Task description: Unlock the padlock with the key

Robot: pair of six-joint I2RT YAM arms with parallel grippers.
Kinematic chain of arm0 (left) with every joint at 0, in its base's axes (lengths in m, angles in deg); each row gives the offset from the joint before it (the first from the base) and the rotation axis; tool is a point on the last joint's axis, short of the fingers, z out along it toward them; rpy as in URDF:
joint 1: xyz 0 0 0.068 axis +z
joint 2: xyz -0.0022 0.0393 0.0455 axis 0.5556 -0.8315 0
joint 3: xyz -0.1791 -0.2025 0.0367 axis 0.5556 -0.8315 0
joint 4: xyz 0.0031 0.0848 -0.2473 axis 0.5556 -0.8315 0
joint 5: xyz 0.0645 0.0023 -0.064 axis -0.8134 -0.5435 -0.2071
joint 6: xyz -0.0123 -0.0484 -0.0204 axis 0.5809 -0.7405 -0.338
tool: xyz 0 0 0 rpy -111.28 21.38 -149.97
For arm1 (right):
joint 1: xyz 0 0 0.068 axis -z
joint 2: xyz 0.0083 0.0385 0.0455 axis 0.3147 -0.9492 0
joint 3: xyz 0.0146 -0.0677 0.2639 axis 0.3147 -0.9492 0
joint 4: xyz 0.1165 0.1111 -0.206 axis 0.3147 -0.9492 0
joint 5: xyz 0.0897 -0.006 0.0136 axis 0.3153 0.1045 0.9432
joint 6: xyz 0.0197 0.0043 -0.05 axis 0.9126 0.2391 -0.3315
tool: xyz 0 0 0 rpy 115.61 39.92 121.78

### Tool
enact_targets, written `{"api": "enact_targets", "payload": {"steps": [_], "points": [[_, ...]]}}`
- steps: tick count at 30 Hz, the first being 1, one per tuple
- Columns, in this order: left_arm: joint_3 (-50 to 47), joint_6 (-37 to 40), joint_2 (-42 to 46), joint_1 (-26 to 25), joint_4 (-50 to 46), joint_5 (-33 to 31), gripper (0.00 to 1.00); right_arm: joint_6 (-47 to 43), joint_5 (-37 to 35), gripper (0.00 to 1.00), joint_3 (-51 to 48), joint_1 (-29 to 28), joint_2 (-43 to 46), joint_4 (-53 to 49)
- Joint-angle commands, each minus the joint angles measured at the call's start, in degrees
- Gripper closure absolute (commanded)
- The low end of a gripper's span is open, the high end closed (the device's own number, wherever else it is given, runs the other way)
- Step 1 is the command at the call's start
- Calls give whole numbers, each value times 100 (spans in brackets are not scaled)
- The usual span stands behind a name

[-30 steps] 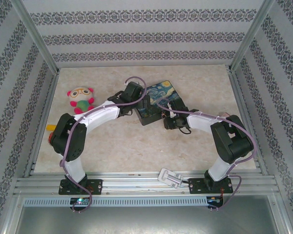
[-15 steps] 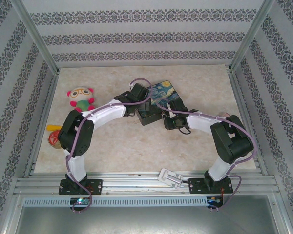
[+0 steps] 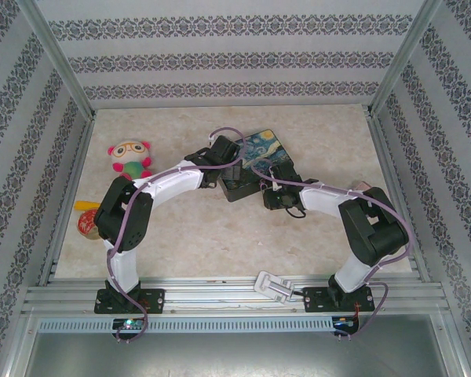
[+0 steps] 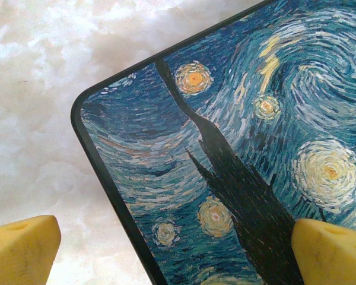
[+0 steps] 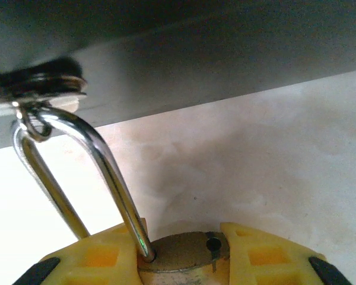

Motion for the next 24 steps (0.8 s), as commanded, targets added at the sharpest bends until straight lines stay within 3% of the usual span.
{"api": "enact_targets", "payload": {"steps": [1,10,24], "points": [[-22,4,34,-64,-244,-175,1,131,-70,100,-195,-74,170,-58],[-31,-56,69,-71,-236,-95,1,487,-51,100,-440,-74,656,71],[-167,-258,26,-186,-218,-28,1,1655,33,100,-722,-118,628,696]]}}
